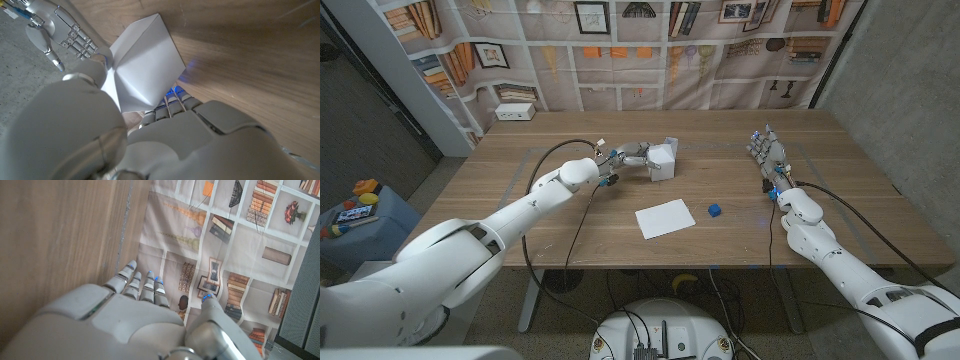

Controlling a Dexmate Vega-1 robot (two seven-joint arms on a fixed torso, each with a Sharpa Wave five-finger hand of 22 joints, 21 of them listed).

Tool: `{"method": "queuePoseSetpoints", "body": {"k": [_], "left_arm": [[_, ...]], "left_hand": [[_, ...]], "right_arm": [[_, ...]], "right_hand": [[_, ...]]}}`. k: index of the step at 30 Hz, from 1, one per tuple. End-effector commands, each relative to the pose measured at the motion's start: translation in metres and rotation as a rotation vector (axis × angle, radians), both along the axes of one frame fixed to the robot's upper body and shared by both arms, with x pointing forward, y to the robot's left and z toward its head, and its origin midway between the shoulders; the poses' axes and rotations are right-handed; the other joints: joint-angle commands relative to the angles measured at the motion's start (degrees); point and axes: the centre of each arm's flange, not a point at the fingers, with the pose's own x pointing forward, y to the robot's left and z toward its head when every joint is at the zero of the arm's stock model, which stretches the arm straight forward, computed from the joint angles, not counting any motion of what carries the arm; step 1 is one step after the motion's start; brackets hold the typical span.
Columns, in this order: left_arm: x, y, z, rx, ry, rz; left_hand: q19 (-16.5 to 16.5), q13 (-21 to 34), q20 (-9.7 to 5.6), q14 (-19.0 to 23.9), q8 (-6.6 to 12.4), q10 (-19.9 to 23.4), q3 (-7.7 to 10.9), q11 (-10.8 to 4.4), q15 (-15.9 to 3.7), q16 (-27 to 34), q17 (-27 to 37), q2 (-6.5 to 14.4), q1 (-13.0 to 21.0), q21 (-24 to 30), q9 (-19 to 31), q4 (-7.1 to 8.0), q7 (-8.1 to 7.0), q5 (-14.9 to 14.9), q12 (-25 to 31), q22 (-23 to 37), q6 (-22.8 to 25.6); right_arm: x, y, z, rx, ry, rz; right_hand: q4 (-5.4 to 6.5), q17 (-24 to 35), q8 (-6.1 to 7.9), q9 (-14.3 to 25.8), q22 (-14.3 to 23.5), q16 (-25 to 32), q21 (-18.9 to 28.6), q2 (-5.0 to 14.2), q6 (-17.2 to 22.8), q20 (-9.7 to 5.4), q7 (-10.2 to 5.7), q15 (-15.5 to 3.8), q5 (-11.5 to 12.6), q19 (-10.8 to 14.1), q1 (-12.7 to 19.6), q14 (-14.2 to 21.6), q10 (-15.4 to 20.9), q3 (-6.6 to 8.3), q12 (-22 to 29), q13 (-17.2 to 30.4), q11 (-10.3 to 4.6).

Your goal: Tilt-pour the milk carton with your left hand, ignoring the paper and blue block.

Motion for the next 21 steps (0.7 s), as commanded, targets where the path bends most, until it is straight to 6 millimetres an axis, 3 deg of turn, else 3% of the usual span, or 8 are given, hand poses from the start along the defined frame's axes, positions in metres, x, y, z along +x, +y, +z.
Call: {"method": "queuePoseSetpoints", "body": {"k": [1, 12, 21], "left_arm": [[0.0005, -0.0043, -0.0015, -0.024, -0.006, 0.003], [-0.0034, -0.0006, -0.0014, -0.051, -0.014, 0.018], [-0.0046, 0.0019, -0.0021, -0.06, -0.011, 0.021]], "left_hand": [[0.9, 0.38, -3.07, 1.3, 0.73, 1.12, -0.55, -0.37, -0.61, 0.41, 0.32, -0.07, 1.14, 0.14, 0.2, 0.06, -0.08, 0.11, 0.41, 0.15, 0.87], [3.15, 0.96, -3.22, 3.93, 2.12, 4.09, -1.33, -1.53, -1.64, 0.64, 0.46, 0.22, 2.77, 0.2, 0.59, 0.23, -0.73, 0.23, 1.14, 0.18, 2.66], [4.67, 1.84, -2.2, 6.18, 3.55, 6.72, -2.13, -2.1, -2.3, 1.08, 0.79, 1.02, 3.85, 0.16, 1.17, 0.51, -1.21, 0.34, 2.08, 0.25, 4.08]], "right_arm": [[0.0013, -0.0035, 0.0006, 0.004, 0.0, -0.001], [0.0038, -0.0022, 0.0011, 0.004, -0.001, 0.008], [0.0034, -0.0012, -0.0006, 0.008, 0.0, 0.007]], "right_hand": [[-0.29, -0.03, 0.28, 0.17, 0.11, 0.32, 0.33, 0.37, -0.05, 0.48, -0.31, 0.43, 0.11, 0.2, -0.21, 0.31, -0.07, 0.35, 0.31, 0.1, -0.24], [-0.39, -0.09, 0.29, 0.17, 0.12, 0.35, 0.39, 0.39, -0.02, 0.64, -0.32, 0.48, 0.1, 0.35, -0.24, 0.3, -0.03, 0.4, 0.34, 0.1, -0.15], [-0.44, -0.13, 0.32, 0.18, 0.13, 0.43, 0.4, 0.42, 0.03, 0.78, -0.35, 0.67, 0.09, 0.41, -0.34, 0.35, -0.04, 0.43, 0.34, 0.1, -0.23]]}}
